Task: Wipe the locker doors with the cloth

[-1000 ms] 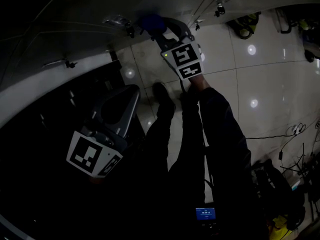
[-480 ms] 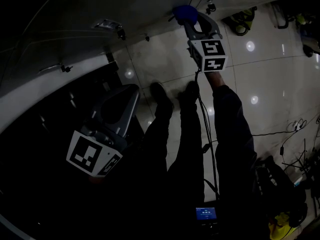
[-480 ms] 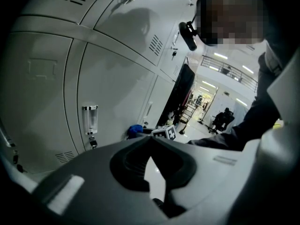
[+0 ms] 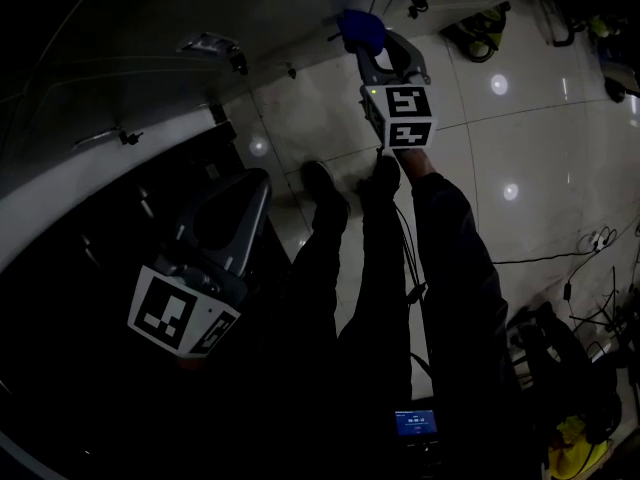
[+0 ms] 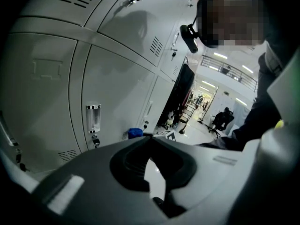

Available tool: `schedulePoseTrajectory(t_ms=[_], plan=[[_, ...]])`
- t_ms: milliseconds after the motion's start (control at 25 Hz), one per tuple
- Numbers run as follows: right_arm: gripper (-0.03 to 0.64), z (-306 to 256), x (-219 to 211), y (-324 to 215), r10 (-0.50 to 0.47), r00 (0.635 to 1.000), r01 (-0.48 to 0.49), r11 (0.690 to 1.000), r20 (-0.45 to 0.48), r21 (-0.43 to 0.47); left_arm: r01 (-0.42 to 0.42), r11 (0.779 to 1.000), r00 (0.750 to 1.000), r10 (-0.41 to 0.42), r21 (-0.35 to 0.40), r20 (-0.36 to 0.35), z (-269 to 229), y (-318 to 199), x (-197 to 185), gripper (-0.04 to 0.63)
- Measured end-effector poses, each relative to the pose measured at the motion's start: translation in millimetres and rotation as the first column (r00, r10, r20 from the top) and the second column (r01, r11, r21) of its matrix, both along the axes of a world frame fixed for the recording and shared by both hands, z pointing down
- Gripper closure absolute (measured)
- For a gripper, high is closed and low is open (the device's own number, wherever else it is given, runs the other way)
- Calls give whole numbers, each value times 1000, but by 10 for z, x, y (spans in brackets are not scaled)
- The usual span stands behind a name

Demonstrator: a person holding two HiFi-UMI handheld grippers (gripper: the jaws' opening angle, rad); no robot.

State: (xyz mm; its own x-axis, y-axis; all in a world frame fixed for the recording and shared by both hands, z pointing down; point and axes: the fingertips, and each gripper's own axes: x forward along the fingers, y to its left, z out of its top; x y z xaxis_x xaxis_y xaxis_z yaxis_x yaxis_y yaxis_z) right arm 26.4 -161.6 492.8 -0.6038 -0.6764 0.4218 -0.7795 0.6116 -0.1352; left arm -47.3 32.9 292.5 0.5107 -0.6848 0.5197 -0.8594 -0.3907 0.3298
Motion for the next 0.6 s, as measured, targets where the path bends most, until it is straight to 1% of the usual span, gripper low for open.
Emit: schedulePoseTrajectory(t_ms=[160,240,320,400,600], plan=[[491,127,-442,381,-130,991,130,991,-8,-6,-4,1000,1000,4,2,18,47,61,-99,615],[489,183,-726,605,-213,977,213,977,0,-8,-11,1000,999,10,2,31,85,100,-156,615],[491,230,-1001,799,-283,959,283,959,8,-10,-13,1000,999,13,3,30,102,123,-206,615],[491,255,-1239,921,-322,946,322,947,22,-10,-16,1000,1000,16,7,24,102,119,-241,615],[491,219,-1734,999,-360,929,361,932,79,3,-45,999,999,44,23,18,89,93,-254,615]])
